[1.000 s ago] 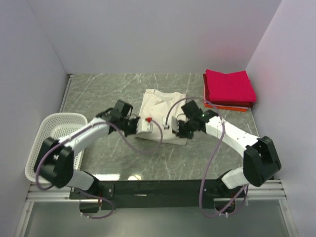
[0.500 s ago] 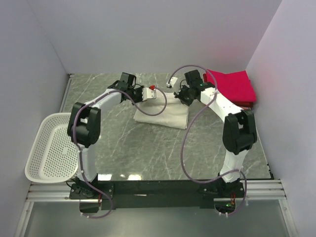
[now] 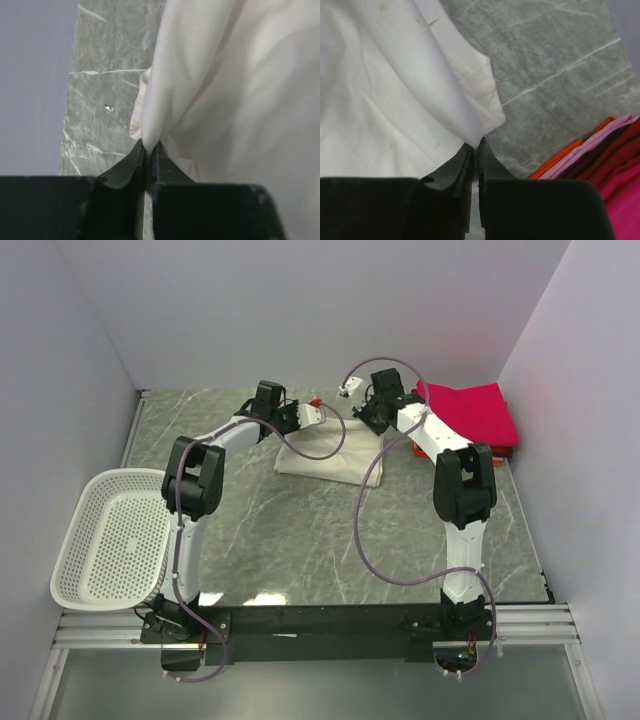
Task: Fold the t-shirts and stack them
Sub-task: Fold the tshirt, then neatly place the folded tshirt to the corner
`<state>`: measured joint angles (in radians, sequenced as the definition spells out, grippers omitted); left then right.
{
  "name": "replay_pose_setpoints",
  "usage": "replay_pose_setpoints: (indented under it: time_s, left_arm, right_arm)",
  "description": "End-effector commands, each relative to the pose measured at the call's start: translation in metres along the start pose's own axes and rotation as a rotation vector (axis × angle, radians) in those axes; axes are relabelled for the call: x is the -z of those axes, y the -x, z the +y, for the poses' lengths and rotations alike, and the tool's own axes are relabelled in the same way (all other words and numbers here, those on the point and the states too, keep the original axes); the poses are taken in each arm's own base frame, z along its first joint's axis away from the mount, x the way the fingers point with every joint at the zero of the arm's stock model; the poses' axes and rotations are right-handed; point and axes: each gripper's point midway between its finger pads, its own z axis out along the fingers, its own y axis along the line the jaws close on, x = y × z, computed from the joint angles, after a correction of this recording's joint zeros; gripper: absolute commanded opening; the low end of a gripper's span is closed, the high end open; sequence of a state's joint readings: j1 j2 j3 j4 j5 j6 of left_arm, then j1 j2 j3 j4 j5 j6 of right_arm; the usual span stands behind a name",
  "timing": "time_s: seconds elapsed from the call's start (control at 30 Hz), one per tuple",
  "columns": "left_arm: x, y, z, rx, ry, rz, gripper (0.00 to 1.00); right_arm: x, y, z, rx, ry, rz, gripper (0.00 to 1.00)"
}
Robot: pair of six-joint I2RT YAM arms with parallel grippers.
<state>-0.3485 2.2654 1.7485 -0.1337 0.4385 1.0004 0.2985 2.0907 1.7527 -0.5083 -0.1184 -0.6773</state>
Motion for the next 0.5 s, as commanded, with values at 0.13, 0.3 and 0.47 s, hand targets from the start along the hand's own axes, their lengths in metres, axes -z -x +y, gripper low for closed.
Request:
replay_pose_setpoints:
  time_s: [0.13, 0.3, 0.47]
  left_arm:
    - [0.027, 0.019, 0.085, 0.306, 0.368, -0.015, 0.89]
    - [0.092, 0.055, 0.138, 0.6, 0.596, -0.075, 1.0]
    - [0.104, 0.091, 0.079, 0.86, 0.242, -0.154, 0.96]
  right_arm:
    - [0.005, 0.029, -0.048, -0.153, -0.198, -0.078, 0.56]
    - [0.032, 0.02, -0.051, -0.378, -0.137, -0.13, 0.7]
    - [0.041, -0.001, 0.003, -0.712, 0.151, -0.11, 0.7]
